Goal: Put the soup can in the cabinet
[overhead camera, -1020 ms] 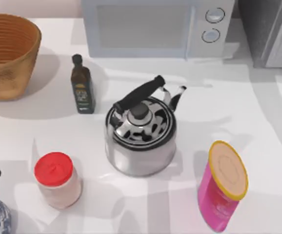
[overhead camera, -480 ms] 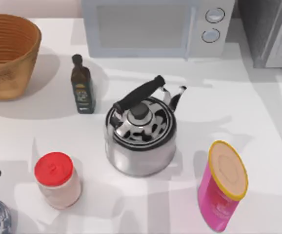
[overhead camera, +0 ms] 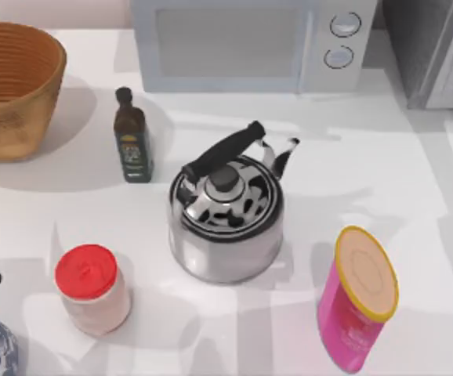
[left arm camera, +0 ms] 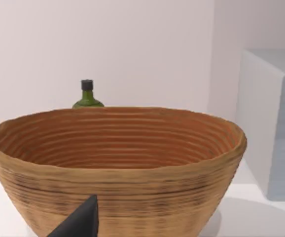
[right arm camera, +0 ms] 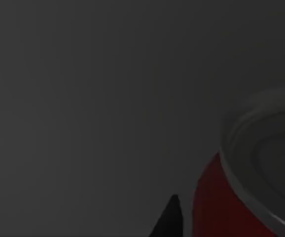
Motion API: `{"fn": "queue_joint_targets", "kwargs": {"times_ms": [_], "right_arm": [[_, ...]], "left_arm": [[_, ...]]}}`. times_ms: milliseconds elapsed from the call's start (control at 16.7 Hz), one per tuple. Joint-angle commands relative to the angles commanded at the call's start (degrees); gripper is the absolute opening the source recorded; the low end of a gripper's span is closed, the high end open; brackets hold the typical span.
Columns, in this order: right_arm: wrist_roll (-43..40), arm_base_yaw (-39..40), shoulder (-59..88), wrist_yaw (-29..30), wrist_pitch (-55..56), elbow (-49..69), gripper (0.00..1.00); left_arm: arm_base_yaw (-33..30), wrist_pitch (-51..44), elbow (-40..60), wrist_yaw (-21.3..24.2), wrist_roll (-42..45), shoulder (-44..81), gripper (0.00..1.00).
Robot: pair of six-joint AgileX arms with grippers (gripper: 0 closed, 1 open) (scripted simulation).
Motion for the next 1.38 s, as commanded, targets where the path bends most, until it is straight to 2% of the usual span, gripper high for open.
{"fn": "queue_joint_targets", "kwargs": {"times_ms": [420, 1200, 1380], "right_arm": [[0.1, -0.5, 3.3, -0.3, -1.2, 3.9, 0.0], [0.1, -0.5, 3.3, -0.3, -1.2, 3.9, 0.98], [0.1, -0.5, 3.3, -0.3, -1.2, 3.9, 1.0]], "left_arm": [[0.0, 0.0, 0.0, 0.0, 0.0, 0.0, 1.0], [0.0, 0.0, 0.0, 0.0, 0.0, 0.0, 1.0], [0.0, 0.0, 0.0, 0.0, 0.0, 0.0, 1.0]]}}
